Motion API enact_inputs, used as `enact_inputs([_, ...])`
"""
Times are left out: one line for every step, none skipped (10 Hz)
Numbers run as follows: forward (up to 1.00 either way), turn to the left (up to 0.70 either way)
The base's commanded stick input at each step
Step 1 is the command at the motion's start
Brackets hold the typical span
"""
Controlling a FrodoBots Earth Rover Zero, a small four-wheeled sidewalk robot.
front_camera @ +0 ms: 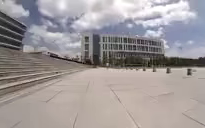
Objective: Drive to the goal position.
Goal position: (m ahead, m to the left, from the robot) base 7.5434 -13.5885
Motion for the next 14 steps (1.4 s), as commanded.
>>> enact_inputs([0.7, 0.0])
enact_inputs([0.7, 0.0])
enact_inputs([0.7, 0.0])
enact_inputs([0.7, 0.0])
enact_inputs([0.7, 0.0])
enact_inputs([0.7, 0.0])
enact_inputs([0.7, 0.0])
enact_inputs([0.7, 0.0])
enact_inputs([0.7, 0.0])
enact_inputs([0.7, 0.0])
enact_inputs([0.7, 0.0])
enact_inputs([0.7, 0.0])
enact_inputs([0.7, 0.0])
enact_inputs([0.7, 0.0])
